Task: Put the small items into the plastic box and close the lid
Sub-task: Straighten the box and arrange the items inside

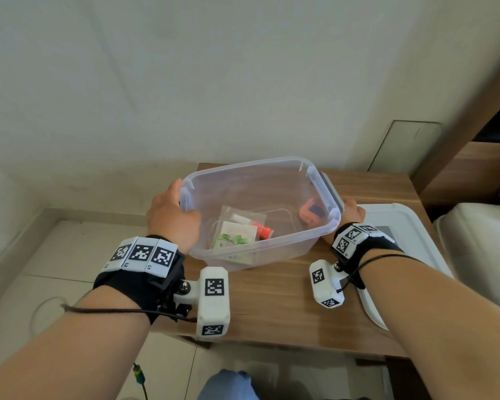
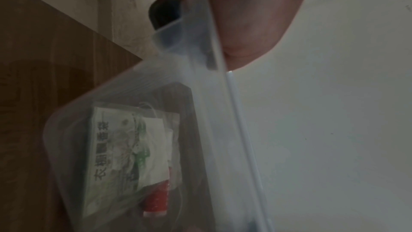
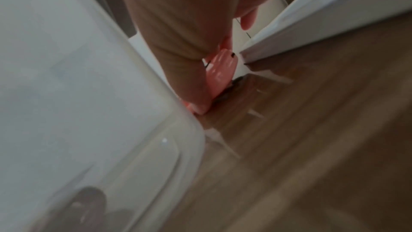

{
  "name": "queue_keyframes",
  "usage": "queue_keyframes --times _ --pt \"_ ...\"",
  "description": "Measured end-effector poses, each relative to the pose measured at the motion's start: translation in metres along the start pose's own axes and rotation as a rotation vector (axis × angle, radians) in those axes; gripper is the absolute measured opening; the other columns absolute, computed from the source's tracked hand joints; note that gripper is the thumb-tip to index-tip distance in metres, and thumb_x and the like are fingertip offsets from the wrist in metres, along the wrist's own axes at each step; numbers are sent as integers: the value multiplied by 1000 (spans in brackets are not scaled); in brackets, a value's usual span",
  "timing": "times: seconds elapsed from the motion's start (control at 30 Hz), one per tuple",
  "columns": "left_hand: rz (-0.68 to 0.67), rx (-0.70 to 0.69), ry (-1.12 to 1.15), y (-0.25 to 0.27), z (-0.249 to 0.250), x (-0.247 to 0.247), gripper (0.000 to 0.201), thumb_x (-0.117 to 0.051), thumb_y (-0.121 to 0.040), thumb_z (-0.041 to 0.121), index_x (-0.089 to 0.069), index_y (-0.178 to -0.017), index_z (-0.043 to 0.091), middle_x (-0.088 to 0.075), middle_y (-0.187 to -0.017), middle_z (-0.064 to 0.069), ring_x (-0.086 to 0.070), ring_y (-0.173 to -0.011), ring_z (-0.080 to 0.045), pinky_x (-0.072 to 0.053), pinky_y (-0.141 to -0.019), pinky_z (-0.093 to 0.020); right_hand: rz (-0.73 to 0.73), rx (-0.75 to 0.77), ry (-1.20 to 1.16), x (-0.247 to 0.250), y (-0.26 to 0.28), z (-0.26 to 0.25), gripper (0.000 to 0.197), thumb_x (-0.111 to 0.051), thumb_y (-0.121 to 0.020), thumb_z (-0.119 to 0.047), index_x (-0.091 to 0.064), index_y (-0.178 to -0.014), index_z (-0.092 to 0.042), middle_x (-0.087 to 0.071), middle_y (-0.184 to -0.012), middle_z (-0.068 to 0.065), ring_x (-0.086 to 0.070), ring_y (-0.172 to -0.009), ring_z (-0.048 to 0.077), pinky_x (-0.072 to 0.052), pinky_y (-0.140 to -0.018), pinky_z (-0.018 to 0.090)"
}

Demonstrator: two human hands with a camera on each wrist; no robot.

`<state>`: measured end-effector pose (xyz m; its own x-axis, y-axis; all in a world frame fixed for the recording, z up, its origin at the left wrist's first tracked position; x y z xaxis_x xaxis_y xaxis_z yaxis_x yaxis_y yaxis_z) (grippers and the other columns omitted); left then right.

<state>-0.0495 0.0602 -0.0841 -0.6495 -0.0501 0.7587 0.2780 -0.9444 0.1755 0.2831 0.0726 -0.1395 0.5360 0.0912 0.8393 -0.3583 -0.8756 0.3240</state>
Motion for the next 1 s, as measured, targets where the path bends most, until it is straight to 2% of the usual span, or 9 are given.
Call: queue_keyframes --times 0.03,0.1,0.2,0.3,0.4,0.57,0.7,0.8,1.0 --pt "1 -1 -5 0 0 0 68 -43 -88 14 -20 -150 29 -28 -154 -12 -35 -138 -36 -34 -112 -48 10 -3 8 1 2 -1 24 -56 -86 -24 -44 -67 -19 -45 -73 5 -47 -112 28 -37 -104 45" --pt "0 0 -6 0 0 0 68 -43 -88 14 -20 -150 28 -29 -154 -12 -35 -137 -36 -34 -111 -48 71 6 -15 12 10 -8 23 -52 -82 -35 -41 -66 -21 -43 -68 0 -50 -101 27 -44 -96 46" --pt "4 -2 -13 1 1 1 68 -43 -88 14 -20 -150 28 -30 -153 -12 -37 -136 -37 -36 -110 -48 171 56 -39 30 10 -3 26 -57 -77 -36 -59 -102 -29 -65 -95 0 -58 -103 32 -49 -90 47" --pt "2 -1 -27 1 2 1 68 -43 -87 12 -21 -150 28 -31 -153 -12 -38 -136 -37 -38 -109 -48 282 7 -226 55 18 14 49 -64 -78 -26 -50 -125 -23 -61 -116 6 -53 -111 32 -47 -94 47" --pt "9 -4 -46 2 3 4 68 -44 -87 13 -23 -149 29 -35 -152 -12 -42 -134 -37 -40 -107 -48 412 45 -440 83 31 20 54 -66 -76 -32 -48 -126 -20 -62 -118 7 -57 -108 27 -48 -85 36" --pt "-4 -7 -67 6 4 4 68 -44 -86 16 -23 -149 32 -37 -152 -11 -47 -129 -38 -44 -104 -48 375 277 -529 109 65 -22 49 -68 -80 -28 -50 -124 -17 -61 -106 -2 -57 -88 12 -40 -65 15" --pt "-27 -27 -103 14 7 4 63 -46 -84 18 -31 -144 32 -46 -140 -14 -52 -118 -41 -49 -96 -47 126 493 -203 78 91 -71 52 -71 -74 -34 -52 -120 -23 -60 -100 -9 -59 -87 10 -44 -67 14" --pt "-29 -18 -132 21 7 6 58 -49 -85 27 -34 -140 28 -48 -134 -17 -52 -115 -42 -48 -96 -48 40 531 26 50 96 -84 57 -72 -70 -39 -51 -122 -27 -64 -111 -3 -62 -101 19 -52 -87 34" --pt "-3 23 -96 35 1 11 73 -53 -88 35 -19 -149 15 -37 -146 -21 -39 -133 -38 -34 -111 -45 123 472 -130 59 93 -65 52 -66 -78 -35 -53 -126 -21 -59 -128 -1 -52 -121 20 -43 -101 36"
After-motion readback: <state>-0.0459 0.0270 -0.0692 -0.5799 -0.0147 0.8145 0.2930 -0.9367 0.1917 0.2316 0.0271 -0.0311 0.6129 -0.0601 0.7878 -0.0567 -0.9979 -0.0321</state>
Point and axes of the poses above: each hand's wrist, its own y-axis away from the middle knuckle, its own x-axis out of the back of the hand, z = x × y, the point moved 9 cm from there along -y, towards the middle knuckle
